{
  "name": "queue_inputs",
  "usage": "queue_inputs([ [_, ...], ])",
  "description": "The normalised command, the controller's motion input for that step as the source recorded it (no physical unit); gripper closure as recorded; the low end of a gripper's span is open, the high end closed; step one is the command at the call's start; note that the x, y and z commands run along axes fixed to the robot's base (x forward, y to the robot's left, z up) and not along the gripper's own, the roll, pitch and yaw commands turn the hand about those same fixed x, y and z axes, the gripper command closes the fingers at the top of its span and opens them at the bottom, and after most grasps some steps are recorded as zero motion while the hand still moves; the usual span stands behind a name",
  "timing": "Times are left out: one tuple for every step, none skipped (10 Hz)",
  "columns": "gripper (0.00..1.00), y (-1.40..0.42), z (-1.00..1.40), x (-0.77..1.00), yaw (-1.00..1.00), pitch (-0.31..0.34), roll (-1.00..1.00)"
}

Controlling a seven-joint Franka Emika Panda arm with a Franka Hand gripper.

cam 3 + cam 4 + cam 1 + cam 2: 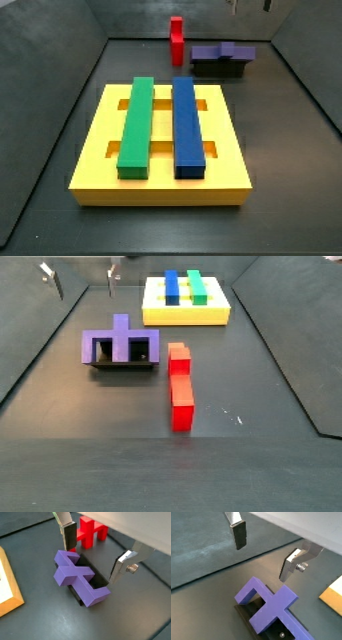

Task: Pick up the purple object. Move up. Place the purple object on the fixture. Regrasp the purple object. Move to above the board. Insert the purple object.
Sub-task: Regrasp the purple object.

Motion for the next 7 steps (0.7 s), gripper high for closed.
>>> queue_inputs([
  [0.00, -0.29, 0.23, 0.06, -0.10, 0.477, 1.00],
  [0.00, -0.29, 0.14, 0.03, -0.12, 0.497, 1.00],
  [0.00, -0.23, 0.05, 0.00, -0.17, 0.609, 1.00],
  [0.00, -0.22, -0.41, 0.14, -0.31, 0.446, 0.58],
  [0.00, -0.16, -0.77, 0.09, -0.30, 0.111, 0.46],
  [0.00, -0.10, -0.73, 0.17, -0.43, 0.134, 0.46],
  [0.00, -0.06, -0.58, 0.12, -0.50, 0.260, 0.47],
])
